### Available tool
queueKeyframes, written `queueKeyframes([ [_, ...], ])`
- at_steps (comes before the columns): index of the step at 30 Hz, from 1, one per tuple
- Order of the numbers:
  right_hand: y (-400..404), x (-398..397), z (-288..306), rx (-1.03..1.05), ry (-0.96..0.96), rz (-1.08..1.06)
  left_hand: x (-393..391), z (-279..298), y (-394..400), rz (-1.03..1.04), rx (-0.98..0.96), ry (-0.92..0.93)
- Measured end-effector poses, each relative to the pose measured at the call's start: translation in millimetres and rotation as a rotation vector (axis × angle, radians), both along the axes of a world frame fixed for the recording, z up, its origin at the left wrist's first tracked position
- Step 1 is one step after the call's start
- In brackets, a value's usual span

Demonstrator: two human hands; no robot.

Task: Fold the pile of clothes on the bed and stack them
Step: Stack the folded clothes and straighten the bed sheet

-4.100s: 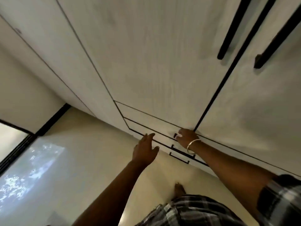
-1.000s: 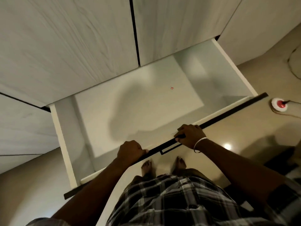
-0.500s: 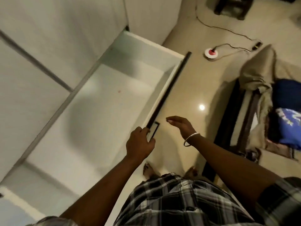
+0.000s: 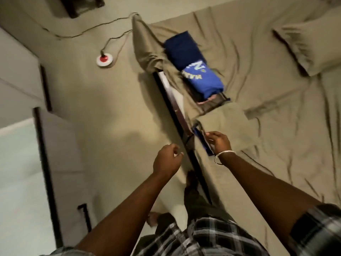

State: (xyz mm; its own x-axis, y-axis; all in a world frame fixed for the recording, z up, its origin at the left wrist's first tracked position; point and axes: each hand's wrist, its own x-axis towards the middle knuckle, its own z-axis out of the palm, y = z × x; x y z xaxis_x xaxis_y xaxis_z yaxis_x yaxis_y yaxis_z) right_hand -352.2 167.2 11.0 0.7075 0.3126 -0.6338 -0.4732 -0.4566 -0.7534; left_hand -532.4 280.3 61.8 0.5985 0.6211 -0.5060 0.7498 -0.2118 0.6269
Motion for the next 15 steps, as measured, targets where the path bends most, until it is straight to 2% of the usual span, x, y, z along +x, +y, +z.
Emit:
queueKeyframes([
  [5,-70.9,68.4,-51.8,-0.146,0.073,-0.296,101.5,-47.1,-34.9,-0.132,-0.127,0.103],
  [10,-99.4,81.3,-112.4,-0.355,0.114,-0.508,169.6,-98.4,-45.0,-0.201,-0.22,0.156],
  [13,-104.2,85.5,-156.9,-0.221,0.343,-0.779,213.5,-138.5,-42.4,-0.223,-0.214,0.2],
  [15,-98.3,85.4,-174.9,-0.095,0.556,-0.83,227.1,-162.5,-35.9,-0.328,-0.119,0.219],
])
